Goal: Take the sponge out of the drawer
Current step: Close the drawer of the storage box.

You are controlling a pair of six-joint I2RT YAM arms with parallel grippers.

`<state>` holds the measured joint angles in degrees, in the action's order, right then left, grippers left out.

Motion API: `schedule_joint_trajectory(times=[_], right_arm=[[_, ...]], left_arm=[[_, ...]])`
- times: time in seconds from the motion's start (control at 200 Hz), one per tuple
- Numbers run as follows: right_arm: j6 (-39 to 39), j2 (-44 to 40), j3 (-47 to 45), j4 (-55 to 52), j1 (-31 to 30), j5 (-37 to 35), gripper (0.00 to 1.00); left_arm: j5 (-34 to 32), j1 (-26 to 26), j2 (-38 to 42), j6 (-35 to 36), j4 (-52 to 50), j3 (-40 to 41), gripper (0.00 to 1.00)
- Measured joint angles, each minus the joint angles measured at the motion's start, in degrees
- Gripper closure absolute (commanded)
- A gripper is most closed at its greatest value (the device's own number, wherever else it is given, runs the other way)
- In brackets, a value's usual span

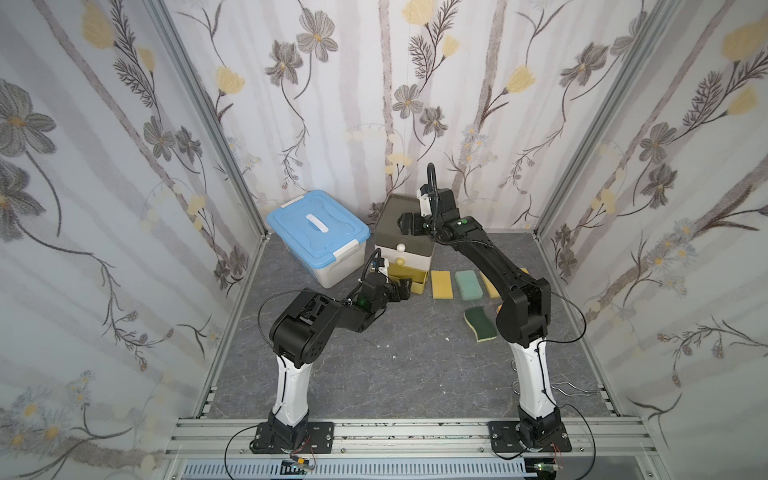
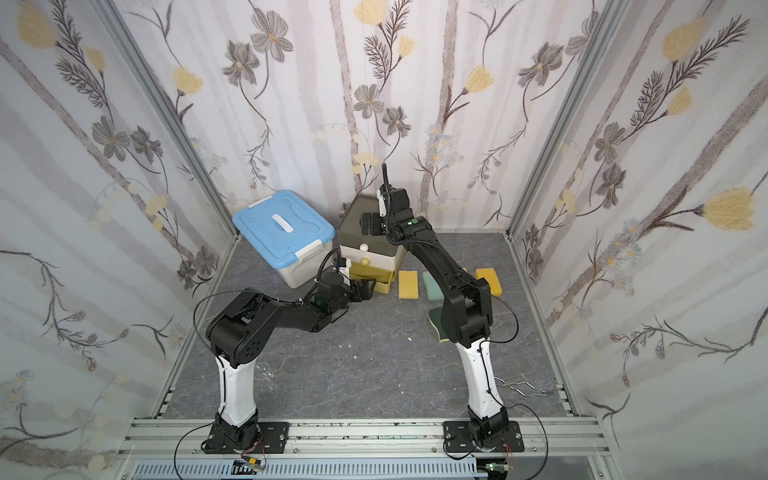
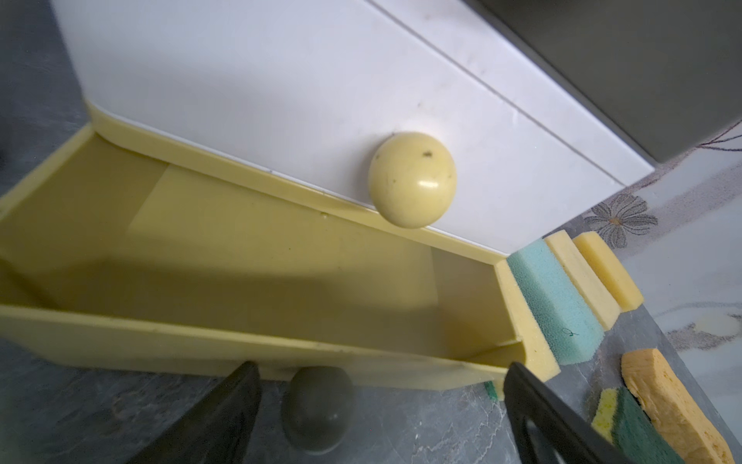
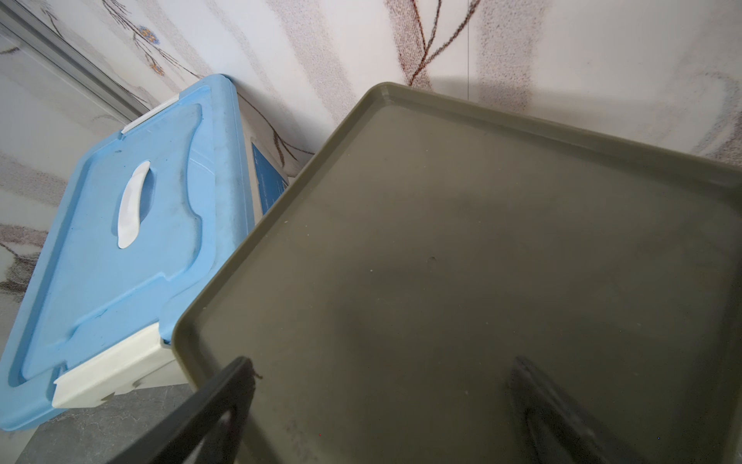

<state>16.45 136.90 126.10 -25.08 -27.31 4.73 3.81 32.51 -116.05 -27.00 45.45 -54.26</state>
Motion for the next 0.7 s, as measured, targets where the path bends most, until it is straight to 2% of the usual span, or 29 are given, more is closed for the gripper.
schedule_joint_trajectory(times=[0.33,0.699], right_arm=[[-0.39,0.68,0.33,0.59,0.00,-1.36,0.00],[-0.70,0.90,0.35,1.01,0.17,-1.38,0.00]], left_arm=[[3.41,-0.50,-5.22,-1.73,5.27,-2.40,0.03],[3.32,-0.72,-5.57,-1.73,1.40,-9.60,0.00]])
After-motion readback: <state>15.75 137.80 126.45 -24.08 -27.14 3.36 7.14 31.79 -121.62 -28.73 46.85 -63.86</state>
